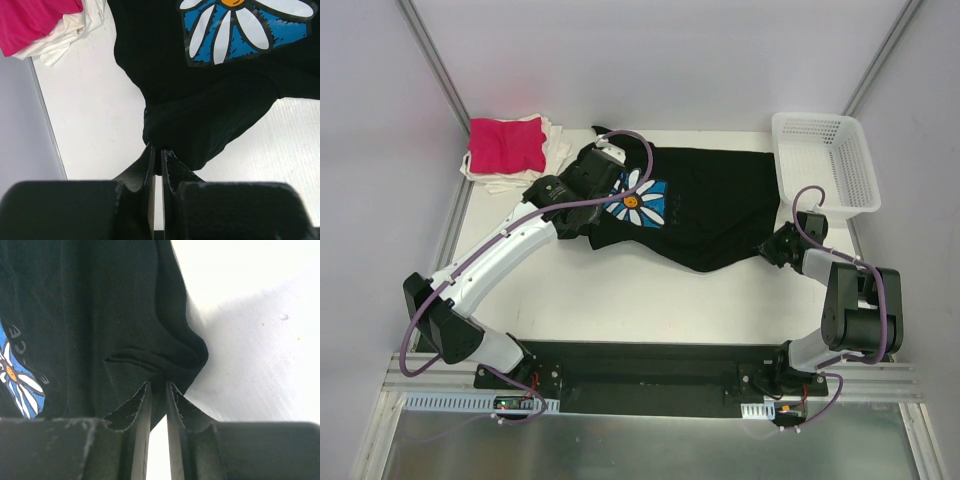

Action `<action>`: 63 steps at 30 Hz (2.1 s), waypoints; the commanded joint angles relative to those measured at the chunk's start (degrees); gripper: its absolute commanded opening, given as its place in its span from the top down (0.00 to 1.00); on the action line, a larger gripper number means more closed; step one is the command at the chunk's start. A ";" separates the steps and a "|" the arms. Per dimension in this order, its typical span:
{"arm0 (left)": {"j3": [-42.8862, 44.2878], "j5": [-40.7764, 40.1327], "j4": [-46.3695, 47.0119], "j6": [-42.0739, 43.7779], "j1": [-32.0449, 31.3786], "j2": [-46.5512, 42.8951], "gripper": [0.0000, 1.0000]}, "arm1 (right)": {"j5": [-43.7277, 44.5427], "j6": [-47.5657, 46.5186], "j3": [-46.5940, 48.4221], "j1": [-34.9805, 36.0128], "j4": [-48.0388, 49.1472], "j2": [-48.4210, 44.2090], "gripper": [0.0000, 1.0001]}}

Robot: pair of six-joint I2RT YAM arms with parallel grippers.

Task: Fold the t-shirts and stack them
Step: Fold the flattened tshirt in 1/3 of the way

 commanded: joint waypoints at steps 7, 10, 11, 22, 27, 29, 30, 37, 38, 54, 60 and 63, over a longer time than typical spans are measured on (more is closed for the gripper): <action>-0.47 0.35 0.90 0.41 0.54 -1.28 1.00 | 0.14 0.65 2.70 0.72 0.23 -1.49 0.76; -0.65 0.44 1.07 0.32 0.45 -1.37 1.00 | 0.49 0.56 2.88 0.81 0.49 -0.70 0.76; -0.73 0.53 1.25 0.41 0.45 -1.37 1.00 | 0.49 0.47 2.88 0.90 0.67 -0.35 0.76; -0.73 0.79 1.42 0.50 0.54 -1.20 1.00 | 0.93 0.73 3.05 1.16 2.25 1.32 0.78; -0.82 0.97 1.51 0.58 0.54 -1.11 1.00 | 1.64 0.73 2.97 1.34 2.52 1.59 0.88; -0.82 0.97 1.51 0.58 0.54 -1.02 1.00 | 1.72 0.65 3.05 1.34 2.60 1.76 0.91; -0.73 1.14 1.60 0.58 0.45 -0.93 1.00 | 1.64 0.65 3.14 1.34 2.52 1.76 0.96; -1.52 0.97 2.30 0.50 0.54 -0.93 1.00 | 2.25 0.91 2.00 1.34 1.38 -3.50 0.99; -1.61 0.88 2.57 0.50 0.45 -0.93 1.00 | 2.69 0.82 1.22 1.34 0.59 -4.99 0.99; -4.15 -0.43 2.39 -1.17 0.45 -5.23 1.00 | 9.90 -5.24 -0.37 1.25 -16.72 -34.00 0.99; -8.20 -11.04 2.57 -5.83 0.54 -11.91 1.00 | 9.99 -7.78 -1.08 1.25 -23.84 -41.56 0.99; -9.34 -12.56 3.62 -7.32 1.24 -14.64 1.00 | 10.60 -8.93 -0.81 1.25 -27.10 -43.32 0.99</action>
